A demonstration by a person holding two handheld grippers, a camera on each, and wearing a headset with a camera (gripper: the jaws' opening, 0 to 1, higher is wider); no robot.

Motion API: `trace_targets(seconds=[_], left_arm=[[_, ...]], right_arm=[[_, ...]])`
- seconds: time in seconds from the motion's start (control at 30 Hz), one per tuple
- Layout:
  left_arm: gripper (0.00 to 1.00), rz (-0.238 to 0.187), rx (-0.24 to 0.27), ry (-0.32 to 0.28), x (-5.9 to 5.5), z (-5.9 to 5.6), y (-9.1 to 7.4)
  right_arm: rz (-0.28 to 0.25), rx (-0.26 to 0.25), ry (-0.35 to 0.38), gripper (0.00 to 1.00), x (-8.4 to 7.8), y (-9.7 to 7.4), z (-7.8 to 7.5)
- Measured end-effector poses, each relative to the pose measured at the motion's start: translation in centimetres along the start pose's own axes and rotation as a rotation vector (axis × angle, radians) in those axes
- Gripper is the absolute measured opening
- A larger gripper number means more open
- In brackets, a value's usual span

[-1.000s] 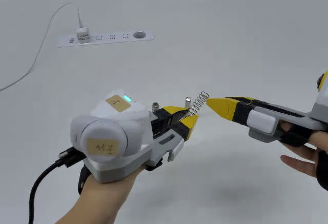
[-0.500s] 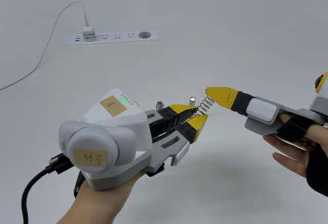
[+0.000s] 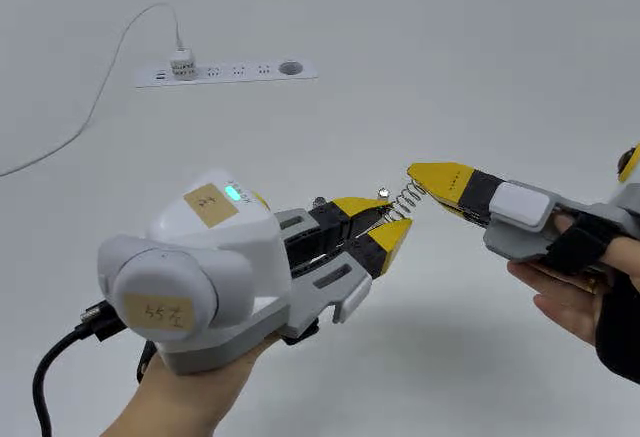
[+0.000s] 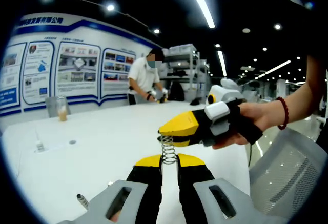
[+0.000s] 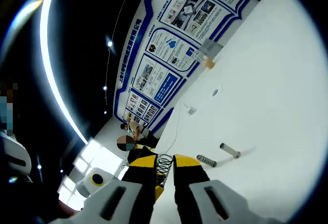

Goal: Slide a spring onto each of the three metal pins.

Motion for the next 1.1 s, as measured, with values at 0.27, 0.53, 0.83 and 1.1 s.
trace_targets(seconds=[0.27,0.53,0.83,1.1], left_arm=[[0.1,0.039,0.009,0.042,0.0,0.0,-0.1],[0.18,0.088,0.038,0.036,-0.4,0.2,-0.2],[0.27,0.158,0.078,0.026,-1.2,0.5,-1.0],[0.32,0.183,0.131,-0.006,-2.1,1.0,-2.2]], right_arm=[[0.0,0.026,-0.017,0.12,-0.1,0.1,0.2],[0.025,0.031,-0.129,0.11,-0.2,0.3,0.7],[0.046,-0.016,-0.278,0.11,0.3,0.6,0.6],[0.038,-0.046,-0.397,0.11,1.2,1.0,0.6]])
Point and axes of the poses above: the centre of the closed fingertips' face, and the gripper's own axes: y roughly forward along the fingers, z roughly to its left, x roughly out of its top, the point moved 9 cm from there along -y, roughly backward along the fingers, and after that the axes turned 3 degrees about -y, right-handed, at the moved point
